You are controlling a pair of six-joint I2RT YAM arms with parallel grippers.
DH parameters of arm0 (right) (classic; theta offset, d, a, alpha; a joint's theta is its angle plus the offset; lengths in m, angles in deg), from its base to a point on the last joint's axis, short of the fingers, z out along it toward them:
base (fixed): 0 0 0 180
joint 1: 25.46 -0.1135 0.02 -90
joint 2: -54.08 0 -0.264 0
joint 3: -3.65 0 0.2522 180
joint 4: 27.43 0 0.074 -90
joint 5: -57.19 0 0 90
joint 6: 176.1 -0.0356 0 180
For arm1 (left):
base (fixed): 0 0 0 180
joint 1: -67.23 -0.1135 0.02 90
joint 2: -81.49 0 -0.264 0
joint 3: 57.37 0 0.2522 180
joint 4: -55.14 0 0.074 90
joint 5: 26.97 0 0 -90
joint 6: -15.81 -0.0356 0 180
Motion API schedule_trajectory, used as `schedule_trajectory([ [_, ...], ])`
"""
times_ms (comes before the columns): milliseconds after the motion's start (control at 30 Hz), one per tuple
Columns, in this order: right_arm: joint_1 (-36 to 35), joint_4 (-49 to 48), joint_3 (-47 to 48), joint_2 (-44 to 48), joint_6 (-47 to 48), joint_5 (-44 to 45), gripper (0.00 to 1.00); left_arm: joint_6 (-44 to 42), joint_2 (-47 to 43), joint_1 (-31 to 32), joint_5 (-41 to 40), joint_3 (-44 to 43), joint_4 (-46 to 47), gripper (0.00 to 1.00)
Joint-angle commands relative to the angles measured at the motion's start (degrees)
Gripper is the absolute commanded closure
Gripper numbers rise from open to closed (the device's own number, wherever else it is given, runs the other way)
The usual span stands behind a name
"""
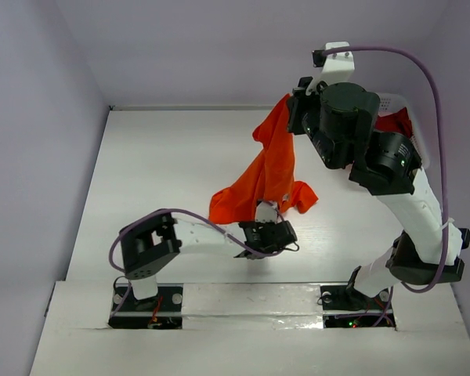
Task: Fold and stack the t-shirts
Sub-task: Flatten the tshirt out
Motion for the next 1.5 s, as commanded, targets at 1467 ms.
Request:
schedule_trajectory([
  [1467,26.58,2.67,-14.91,18.67,-11.95,-0.65,1.0,7.98,-50.62,-4.33,-32.21,-28.41,-50.12,1.0],
])
